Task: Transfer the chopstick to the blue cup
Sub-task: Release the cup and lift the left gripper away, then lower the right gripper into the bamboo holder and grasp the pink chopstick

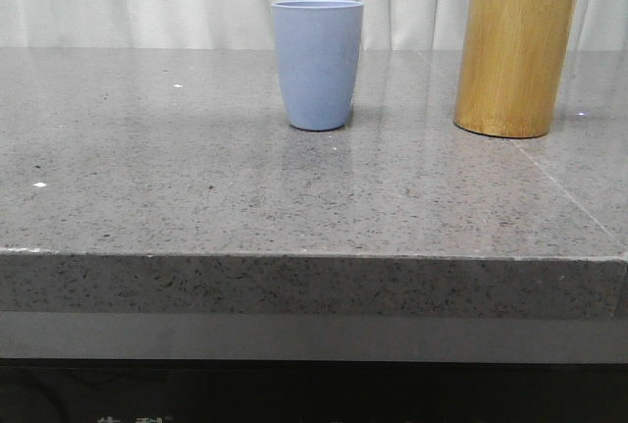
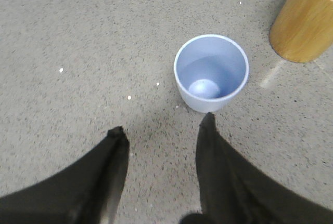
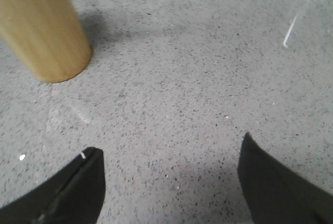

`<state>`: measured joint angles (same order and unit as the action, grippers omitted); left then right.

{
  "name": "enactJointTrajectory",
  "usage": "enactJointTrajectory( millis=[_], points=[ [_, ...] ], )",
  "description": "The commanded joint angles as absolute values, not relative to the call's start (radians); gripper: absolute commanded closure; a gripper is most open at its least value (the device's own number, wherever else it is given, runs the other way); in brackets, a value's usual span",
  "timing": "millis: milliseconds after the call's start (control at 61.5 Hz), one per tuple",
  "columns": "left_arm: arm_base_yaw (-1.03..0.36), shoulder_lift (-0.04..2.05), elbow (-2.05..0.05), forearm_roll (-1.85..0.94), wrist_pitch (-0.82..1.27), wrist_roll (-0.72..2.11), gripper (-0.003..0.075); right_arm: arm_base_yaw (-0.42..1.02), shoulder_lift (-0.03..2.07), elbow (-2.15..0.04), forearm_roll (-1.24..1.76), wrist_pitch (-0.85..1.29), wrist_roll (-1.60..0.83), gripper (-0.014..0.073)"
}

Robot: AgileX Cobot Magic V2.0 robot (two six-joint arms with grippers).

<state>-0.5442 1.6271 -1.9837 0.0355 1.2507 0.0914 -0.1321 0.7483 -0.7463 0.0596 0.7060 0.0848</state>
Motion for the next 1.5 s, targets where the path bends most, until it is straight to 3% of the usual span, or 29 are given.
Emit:
enactJointTrajectory(
  millis=[0, 179, 504, 1009, 1074, 1334, 1480],
  points=[
    [-0.525, 1.497, -1.930, 0.016, 1.171, 0.067, 0.0405, -0.159, 0.804, -0.808, 0.087, 0.604, 0.094, 0.0043],
    [-0.481, 1.310, -1.690, 0.000, 1.079, 0.061, 0.0405, -0.167, 0.897, -0.892, 0.163, 0.587, 0.063, 0.0043],
    [-0.467, 0.996, -1.254, -0.066, 0.904, 0.061, 0.0405, -0.167, 1.111, -1.150, 0.591, 0.773, -0.353, 0.0043],
    [-0.467, 0.934, -1.200, -0.066, 0.900, 0.061, 0.0405, -0.135, 1.422, -1.430, 0.659, 0.797, -0.378, 0.0048],
    [-0.467, 0.934, -1.200, -0.066, 0.900, 0.061, 0.0405, -0.134, 1.438, -1.430, 0.659, 0.787, -0.378, 0.0085],
    [-0.467, 0.934, -1.200, -0.063, 0.900, 0.061, 0.0405, -0.134, 1.452, -1.430, 0.664, 0.785, -0.378, 0.0396],
    [-0.467, 0.934, -1.200, -0.063, 0.900, 0.061, 0.0405, -0.134, 1.452, -1.430, 0.664, 0.772, -0.379, 0.0465]
  ],
)
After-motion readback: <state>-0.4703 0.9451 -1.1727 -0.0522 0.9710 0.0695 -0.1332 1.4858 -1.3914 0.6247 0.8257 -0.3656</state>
